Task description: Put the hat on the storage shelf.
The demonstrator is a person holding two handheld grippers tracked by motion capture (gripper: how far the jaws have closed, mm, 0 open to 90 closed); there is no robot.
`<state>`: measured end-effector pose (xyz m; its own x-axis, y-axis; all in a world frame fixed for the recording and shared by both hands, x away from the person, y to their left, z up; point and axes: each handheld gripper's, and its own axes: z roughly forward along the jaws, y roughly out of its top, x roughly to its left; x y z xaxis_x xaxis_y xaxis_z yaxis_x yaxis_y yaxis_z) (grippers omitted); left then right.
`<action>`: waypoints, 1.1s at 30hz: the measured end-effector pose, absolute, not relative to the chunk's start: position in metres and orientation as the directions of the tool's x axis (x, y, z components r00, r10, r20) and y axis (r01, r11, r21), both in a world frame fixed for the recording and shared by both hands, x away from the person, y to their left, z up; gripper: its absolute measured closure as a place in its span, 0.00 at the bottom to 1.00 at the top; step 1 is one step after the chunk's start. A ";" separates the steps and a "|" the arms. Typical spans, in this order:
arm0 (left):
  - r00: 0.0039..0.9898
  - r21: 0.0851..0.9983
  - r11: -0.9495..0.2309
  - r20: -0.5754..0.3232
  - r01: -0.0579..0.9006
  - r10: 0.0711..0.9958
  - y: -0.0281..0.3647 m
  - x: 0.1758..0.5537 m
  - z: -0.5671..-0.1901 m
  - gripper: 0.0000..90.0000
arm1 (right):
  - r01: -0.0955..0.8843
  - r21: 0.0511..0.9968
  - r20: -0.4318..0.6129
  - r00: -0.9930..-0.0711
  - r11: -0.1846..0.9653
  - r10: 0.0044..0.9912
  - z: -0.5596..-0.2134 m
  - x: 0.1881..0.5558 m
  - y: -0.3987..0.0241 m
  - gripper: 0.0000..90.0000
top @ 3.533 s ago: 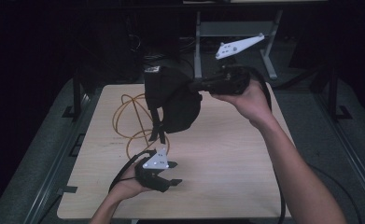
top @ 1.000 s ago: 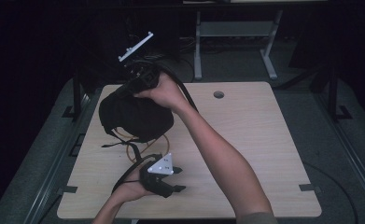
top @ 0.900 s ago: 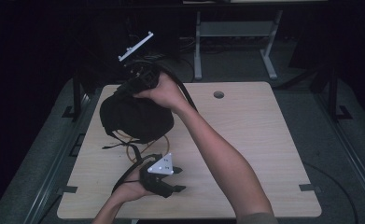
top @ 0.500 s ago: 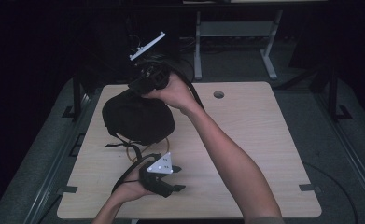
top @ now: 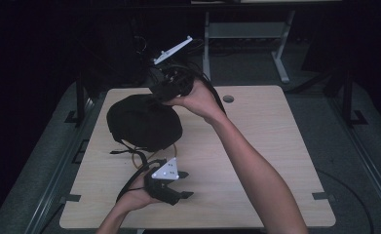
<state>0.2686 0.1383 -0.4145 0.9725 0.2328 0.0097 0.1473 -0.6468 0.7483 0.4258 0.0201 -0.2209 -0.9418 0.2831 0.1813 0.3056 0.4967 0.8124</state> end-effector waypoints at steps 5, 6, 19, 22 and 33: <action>0.971 0.748 -0.646 0.009 0.154 0.241 0.139 0.269 -0.414 0.40 | 0.302 0.823 0.174 -0.940 0.481 0.293 -0.221 0.424 0.006 0.39; 0.970 0.749 -0.643 0.005 0.157 0.242 0.139 0.269 -0.414 0.40 | 0.306 0.823 0.177 -0.939 0.478 0.296 -0.221 0.424 0.003 0.39; 0.963 0.758 -0.629 0.008 0.171 0.271 0.140 0.270 -0.415 0.35 | 0.321 0.830 0.186 -0.930 0.456 0.317 -0.224 0.420 -0.024 0.34; 0.961 0.758 -0.628 0.007 0.176 0.277 0.139 0.271 -0.415 0.34 | 0.320 0.829 0.181 -0.929 0.458 0.322 -0.223 0.418 -0.030 0.34; 0.957 0.759 -0.626 0.011 0.180 0.288 0.137 0.271 -0.416 0.32 | 0.318 0.842 0.171 -0.923 0.436 0.344 -0.223 0.413 -0.050 0.31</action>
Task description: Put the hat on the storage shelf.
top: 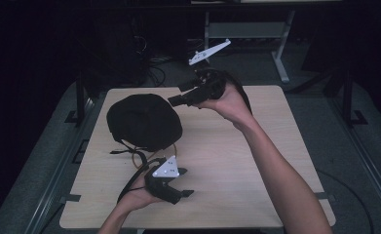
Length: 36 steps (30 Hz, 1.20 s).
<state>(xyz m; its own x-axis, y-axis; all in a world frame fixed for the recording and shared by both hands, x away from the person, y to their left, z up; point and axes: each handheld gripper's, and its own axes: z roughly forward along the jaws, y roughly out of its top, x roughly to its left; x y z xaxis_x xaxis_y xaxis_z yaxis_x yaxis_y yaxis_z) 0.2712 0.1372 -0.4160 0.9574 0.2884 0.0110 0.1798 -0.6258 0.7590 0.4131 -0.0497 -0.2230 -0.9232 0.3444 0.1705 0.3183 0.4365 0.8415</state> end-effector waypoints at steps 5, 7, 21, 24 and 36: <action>0.955 0.762 -0.621 0.012 0.184 0.297 0.137 0.272 -0.417 0.32 | 0.323 0.841 0.174 -0.922 0.435 0.347 -0.225 0.411 -0.055 0.30; 0.955 0.762 -0.620 0.011 0.185 0.298 0.137 0.272 -0.417 0.32 | 0.327 0.841 0.177 -0.919 0.432 0.351 -0.227 0.410 -0.058 0.29; 0.953 0.766 -0.614 0.005 0.190 0.302 0.134 0.270 -0.418 0.30 | 0.361 0.831 0.194 -0.901 0.423 0.389 -0.241 0.402 -0.086 0.26; 0.954 0.762 -0.620 0.009 0.188 0.301 0.133 0.271 -0.418 0.30 | 0.366 0.835 0.196 -0.896 0.411 0.399 -0.244 0.400 -0.095 0.25; 0.948 0.773 -0.602 0.005 0.199 0.319 0.134 0.272 -0.418 0.30 | 0.376 0.840 0.198 -0.884 0.391 0.424 -0.252 0.392 -0.122 0.23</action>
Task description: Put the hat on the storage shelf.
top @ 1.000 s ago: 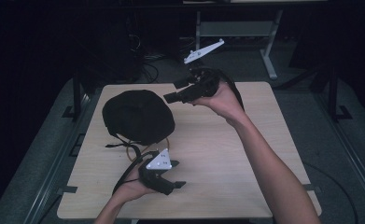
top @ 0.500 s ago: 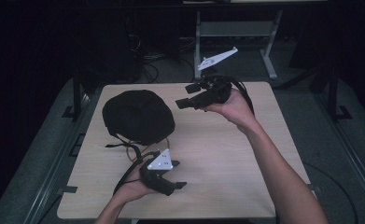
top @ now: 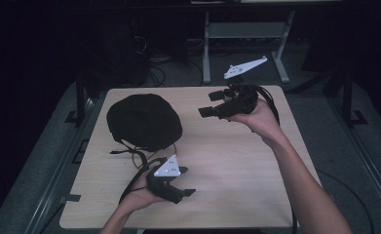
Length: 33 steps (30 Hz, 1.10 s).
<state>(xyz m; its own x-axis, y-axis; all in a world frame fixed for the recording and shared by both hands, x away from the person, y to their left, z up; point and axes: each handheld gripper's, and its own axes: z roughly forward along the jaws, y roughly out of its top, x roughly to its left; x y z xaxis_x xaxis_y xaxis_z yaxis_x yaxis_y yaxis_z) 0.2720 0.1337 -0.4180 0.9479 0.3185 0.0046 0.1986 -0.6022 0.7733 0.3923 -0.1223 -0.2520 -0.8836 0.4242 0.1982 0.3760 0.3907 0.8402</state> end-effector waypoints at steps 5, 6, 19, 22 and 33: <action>0.943 0.775 -0.598 0.008 0.203 0.332 0.134 0.273 -0.418 0.28 | 0.382 0.841 0.201 -0.878 0.384 0.434 -0.258 0.387 -0.133 0.22; 0.943 0.776 -0.597 0.009 0.203 0.332 0.134 0.273 -0.418 0.28 | 0.384 0.840 0.202 -0.877 0.383 0.436 -0.259 0.387 -0.135 0.21; 0.937 0.775 -0.597 0.018 0.208 0.349 0.134 0.272 -0.417 0.26 | 0.413 0.837 0.223 -0.857 0.360 0.465 -0.280 0.377 -0.163 0.20; 0.936 0.774 -0.597 0.018 0.210 0.352 0.133 0.273 -0.418 0.25 | 0.421 0.835 0.230 -0.852 0.353 0.471 -0.287 0.375 -0.172 0.20; 0.933 0.771 -0.600 0.018 0.216 0.359 0.134 0.274 -0.419 0.25 | 0.445 0.829 0.247 -0.835 0.338 0.492 -0.304 0.364 -0.195 0.20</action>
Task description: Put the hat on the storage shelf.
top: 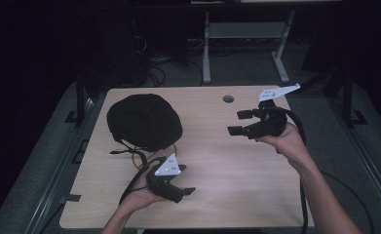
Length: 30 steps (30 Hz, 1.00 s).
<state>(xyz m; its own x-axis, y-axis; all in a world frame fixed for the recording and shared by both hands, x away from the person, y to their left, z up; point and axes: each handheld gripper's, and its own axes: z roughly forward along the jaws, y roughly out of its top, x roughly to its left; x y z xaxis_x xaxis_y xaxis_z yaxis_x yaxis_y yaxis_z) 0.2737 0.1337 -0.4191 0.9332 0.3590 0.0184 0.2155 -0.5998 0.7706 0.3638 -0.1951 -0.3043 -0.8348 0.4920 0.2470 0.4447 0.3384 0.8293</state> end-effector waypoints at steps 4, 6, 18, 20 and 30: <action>0.934 0.773 -0.597 0.019 0.213 0.358 0.134 0.273 -0.419 0.25 | 0.457 0.827 0.260 -0.827 0.328 0.498 -0.311 0.362 -0.202 0.20; 0.934 0.772 -0.598 0.016 0.216 0.358 0.134 0.273 -0.418 0.25 | 0.460 0.825 0.261 -0.825 0.327 0.502 -0.315 0.360 -0.205 0.20; 0.931 0.774 -0.594 0.016 0.220 0.366 0.135 0.275 -0.420 0.25 | 0.495 0.817 0.297 -0.800 0.295 0.521 -0.339 0.349 -0.229 0.20; 0.930 0.774 -0.595 0.019 0.218 0.366 0.135 0.275 -0.420 0.25 | 0.499 0.815 0.299 -0.797 0.294 0.525 -0.344 0.346 -0.232 0.20; 0.932 0.773 -0.596 0.020 0.216 0.363 0.135 0.275 -0.420 0.25 | 0.522 0.804 0.314 -0.779 0.283 0.543 -0.363 0.334 -0.249 0.20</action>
<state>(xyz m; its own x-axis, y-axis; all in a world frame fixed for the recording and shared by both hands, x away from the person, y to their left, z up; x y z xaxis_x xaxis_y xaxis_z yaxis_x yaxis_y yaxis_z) 0.2747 0.1352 -0.4199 0.9315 0.3631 0.0198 0.2159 -0.5959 0.7735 0.3342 -0.2492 -0.3627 -0.7785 0.5433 0.3142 0.5223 0.2834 0.8043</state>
